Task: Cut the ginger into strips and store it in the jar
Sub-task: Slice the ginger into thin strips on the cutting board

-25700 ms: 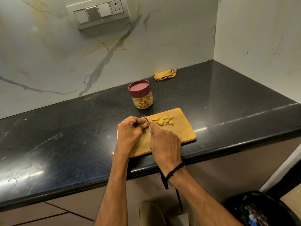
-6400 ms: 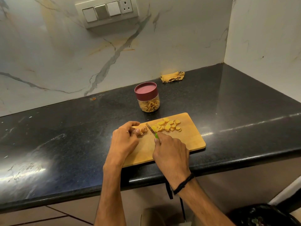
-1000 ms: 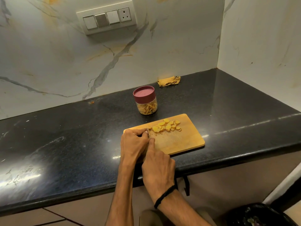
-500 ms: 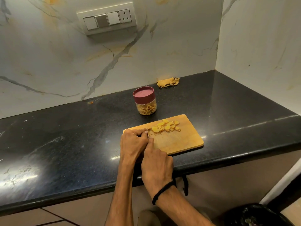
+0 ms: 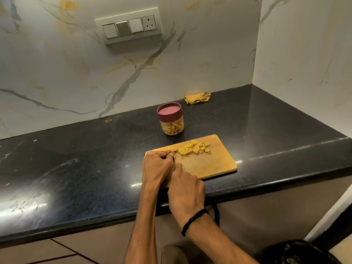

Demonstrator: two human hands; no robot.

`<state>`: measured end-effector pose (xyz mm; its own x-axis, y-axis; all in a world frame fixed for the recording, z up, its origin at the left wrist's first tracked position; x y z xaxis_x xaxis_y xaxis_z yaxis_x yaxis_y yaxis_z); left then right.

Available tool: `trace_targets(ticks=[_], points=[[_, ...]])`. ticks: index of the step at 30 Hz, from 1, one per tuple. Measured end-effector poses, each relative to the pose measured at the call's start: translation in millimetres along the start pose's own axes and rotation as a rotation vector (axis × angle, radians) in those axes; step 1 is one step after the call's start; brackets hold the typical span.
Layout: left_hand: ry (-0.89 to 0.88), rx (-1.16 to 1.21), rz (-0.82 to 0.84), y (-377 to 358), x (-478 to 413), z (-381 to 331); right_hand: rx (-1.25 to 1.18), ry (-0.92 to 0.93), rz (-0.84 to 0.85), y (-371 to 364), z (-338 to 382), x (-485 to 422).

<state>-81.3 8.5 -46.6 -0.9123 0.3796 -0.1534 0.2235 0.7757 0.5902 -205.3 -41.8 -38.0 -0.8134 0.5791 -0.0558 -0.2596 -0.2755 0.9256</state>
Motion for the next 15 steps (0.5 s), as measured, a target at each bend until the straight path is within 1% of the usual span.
trace_targets(ticks=[2, 6, 15], points=[[-0.003, -0.01, -0.017, 1.5, 0.4, -2.6, -0.019, 0.012, 0.002, 1.6, -4.5, 7.0], [-0.032, -0.055, -0.054, 6.8, 3.3, -7.7, -0.087, -0.021, -0.026, 9.1, -18.6, 14.1], [-0.003, -0.116, -0.085, 11.5, 6.4, -10.1, -0.229, 0.022, -0.006, 23.3, -37.3, 11.3]])
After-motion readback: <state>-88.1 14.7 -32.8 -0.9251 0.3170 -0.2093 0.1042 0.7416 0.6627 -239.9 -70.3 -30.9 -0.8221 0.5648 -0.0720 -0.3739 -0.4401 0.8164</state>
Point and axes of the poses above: each hand's wrist, its own x-axis away from the middle knuckle, its own y-axis out of the back of the hand, z = x × y, the point moved 9 cm from there along -x, towards the middle knuckle, and after that the axes turned 4 degrees about z, right-handed, at the moved point
